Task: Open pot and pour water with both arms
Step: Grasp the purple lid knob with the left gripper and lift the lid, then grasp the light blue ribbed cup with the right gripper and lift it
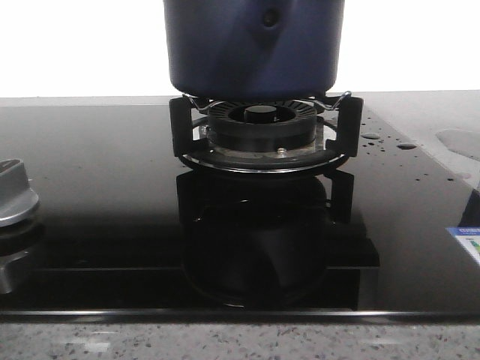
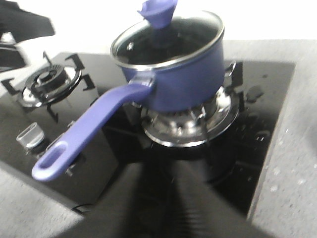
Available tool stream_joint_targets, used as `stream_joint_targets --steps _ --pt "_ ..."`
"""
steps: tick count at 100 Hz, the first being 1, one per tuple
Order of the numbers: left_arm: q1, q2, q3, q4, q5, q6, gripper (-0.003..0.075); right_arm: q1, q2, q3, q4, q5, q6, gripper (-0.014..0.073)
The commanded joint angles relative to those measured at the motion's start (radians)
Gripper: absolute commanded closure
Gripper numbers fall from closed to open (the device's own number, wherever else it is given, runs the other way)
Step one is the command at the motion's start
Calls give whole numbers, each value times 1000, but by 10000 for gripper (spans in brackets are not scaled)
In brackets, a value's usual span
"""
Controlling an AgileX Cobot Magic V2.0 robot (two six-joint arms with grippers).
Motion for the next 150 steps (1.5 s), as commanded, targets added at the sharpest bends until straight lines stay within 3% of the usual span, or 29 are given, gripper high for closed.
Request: stream_joint_targets --steps 1,6,13,54,106,117,138,150 --pt "-14 36 -63 -113 -66 18 190 -5 21 -30 14 -91 -20 211" --pt "-14 69 -88 -117 -73 45 190 -5 21 -30 12 -96 -20 135" --pt "-14 118 -130 -119 -69 67 190 -5 21 -30 11 -103 -20 91" --pt "-48 409 -393 -138 16 75 190 -5 21 -30 4 -110 -20 91" --pt "-85 552 -481 -164 -24 89 194 -5 21 -30 -1 -104 -20 92" --pt "-96 556 -481 -164 -36 89 258 -5 21 -30 -5 -110 -20 92" --pt "-98 556 -481 -173 -27 89 454 -5 21 -28 -28 -115 -20 92" --pt "-93 553 -482 -243 12 89 494 -5 21 -28 -53 -120 -20 92"
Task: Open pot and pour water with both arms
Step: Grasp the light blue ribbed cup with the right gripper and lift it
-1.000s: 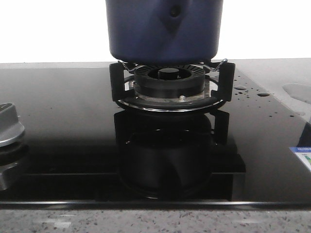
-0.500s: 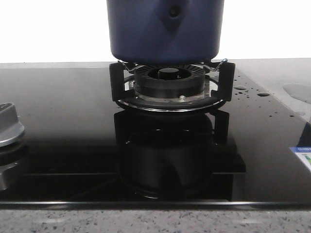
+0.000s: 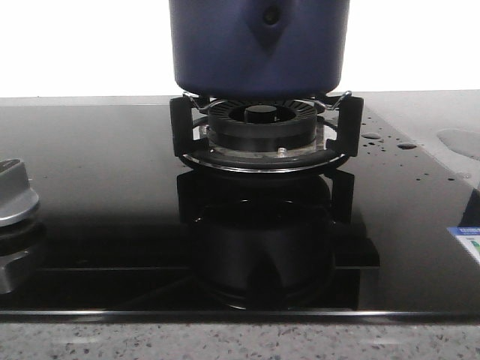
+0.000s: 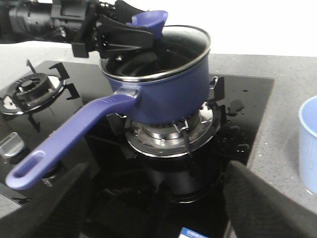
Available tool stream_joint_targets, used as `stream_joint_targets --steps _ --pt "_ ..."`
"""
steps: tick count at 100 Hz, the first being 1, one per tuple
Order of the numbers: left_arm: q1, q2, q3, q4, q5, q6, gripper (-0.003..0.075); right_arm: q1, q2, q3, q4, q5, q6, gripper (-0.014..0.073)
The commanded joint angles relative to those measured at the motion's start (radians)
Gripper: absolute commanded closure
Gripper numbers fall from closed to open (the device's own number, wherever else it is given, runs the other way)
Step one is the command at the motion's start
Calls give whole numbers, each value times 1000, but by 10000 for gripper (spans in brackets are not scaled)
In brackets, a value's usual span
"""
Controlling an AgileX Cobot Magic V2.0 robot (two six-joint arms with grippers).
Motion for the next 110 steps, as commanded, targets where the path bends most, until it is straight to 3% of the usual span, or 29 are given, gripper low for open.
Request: stream_joint_targets --steps 1,15,32,46,53,85,110 --pt "-3 -45 -30 -131 43 -19 493 -5 19 -28 -2 -79 -10 92" --pt "21 -80 -31 -185 81 -19 493 -5 19 -28 -102 -130 -10 92" --pt "70 -180 -31 -183 107 -19 493 -5 19 -28 -399 -265 27 92" --pt "98 -273 -31 -181 107 -23 493 -5 19 -1 -694 -371 192 92" --pt "103 -314 -31 -179 107 -28 493 -5 19 25 -776 -378 284 92" --pt "98 -420 -31 -174 112 -28 493 -5 47 218 -773 -518 326 57" --pt "98 -422 -31 -159 112 -36 493 -5 200 267 -766 -710 382 26"
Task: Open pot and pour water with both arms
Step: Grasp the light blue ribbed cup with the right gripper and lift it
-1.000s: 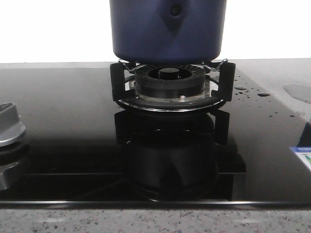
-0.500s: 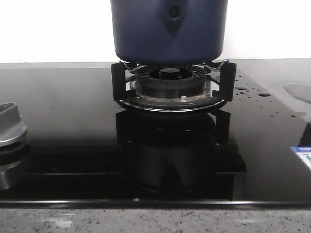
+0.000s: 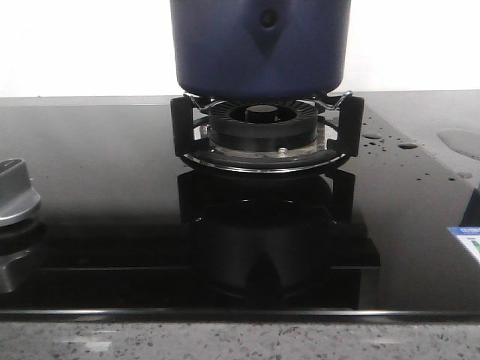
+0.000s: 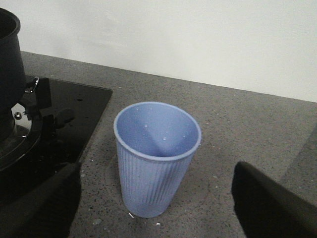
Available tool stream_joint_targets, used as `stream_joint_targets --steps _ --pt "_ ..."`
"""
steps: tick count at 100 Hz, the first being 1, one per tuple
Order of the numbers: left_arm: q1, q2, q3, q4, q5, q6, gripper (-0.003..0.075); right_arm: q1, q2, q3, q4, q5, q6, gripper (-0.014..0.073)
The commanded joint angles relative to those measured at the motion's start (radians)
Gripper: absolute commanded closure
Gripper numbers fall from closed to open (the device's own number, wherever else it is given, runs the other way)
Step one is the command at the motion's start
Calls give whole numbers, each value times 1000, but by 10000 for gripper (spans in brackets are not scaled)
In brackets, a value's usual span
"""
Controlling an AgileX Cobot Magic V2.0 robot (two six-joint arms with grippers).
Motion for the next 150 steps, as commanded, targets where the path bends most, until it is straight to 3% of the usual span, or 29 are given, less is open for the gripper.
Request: stream_joint_targets --steps 1,36,87,134,143,150 --pt "-5 -39 -33 -94 4 -20 493 -5 72 -18 -8 -148 26 26" --pt "-5 -39 -33 -52 4 -28 493 -19 321 -18 112 -286 28 26" --pt "-5 -39 -33 -50 -1 -28 493 -53 501 -18 129 -489 28 26" --pt "-5 -39 -33 -50 -1 -28 493 -53 739 -18 144 -892 28 29" --pt "-5 -39 -33 -50 -1 -28 493 -53 775 -18 144 -917 28 44" --pt "-5 -39 -33 -50 -1 -28 493 -53 797 -18 144 -924 28 109"
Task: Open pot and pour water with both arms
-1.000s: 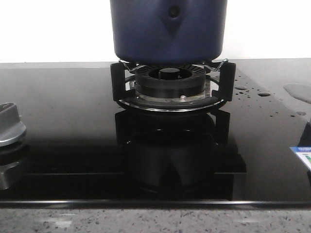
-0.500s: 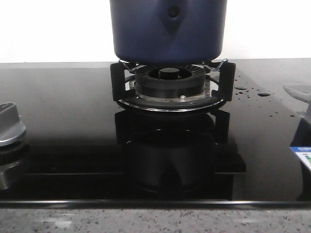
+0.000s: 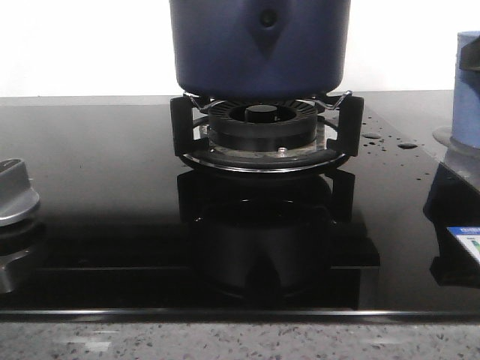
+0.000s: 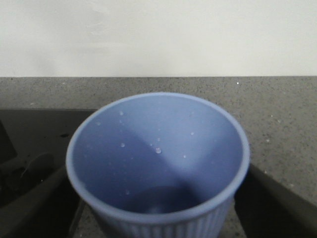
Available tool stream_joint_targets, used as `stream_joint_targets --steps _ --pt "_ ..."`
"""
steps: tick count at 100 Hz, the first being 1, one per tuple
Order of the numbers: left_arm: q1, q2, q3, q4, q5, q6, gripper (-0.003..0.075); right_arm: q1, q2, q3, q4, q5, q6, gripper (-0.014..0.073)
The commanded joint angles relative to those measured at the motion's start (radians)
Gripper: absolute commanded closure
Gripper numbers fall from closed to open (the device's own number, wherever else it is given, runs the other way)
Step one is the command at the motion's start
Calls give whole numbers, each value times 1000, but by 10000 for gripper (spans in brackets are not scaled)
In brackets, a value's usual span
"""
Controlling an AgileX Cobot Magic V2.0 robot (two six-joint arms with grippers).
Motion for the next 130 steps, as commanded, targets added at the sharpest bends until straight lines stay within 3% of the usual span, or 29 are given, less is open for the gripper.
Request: stream_joint_targets --steps 1,15,24,42,54,72,93,130 --pt "-5 -39 -33 -100 -3 -11 493 -7 10 -26 2 -90 -1 127" --pt "-5 -39 -33 -104 -5 -11 493 -7 21 -26 2 -112 -1 319" --pt "-5 -40 -33 -104 -9 -11 493 -7 19 -26 2 -144 -1 377" --pt "-5 -65 -28 -94 -14 -14 493 -7 -51 -26 -30 -215 -1 377" --pt "-5 -94 -23 -32 -41 -85 493 -7 -128 -46 -64 -207 -1 377" --pt "-5 -138 -19 67 -60 -157 493 12 -203 -148 -231 -100 -1 377" --pt "-5 -209 38 69 -111 -201 493 127 -207 -327 -420 91 -1 377" --pt "-5 -323 184 67 -189 -201 493 289 -79 -590 -734 270 -1 377"
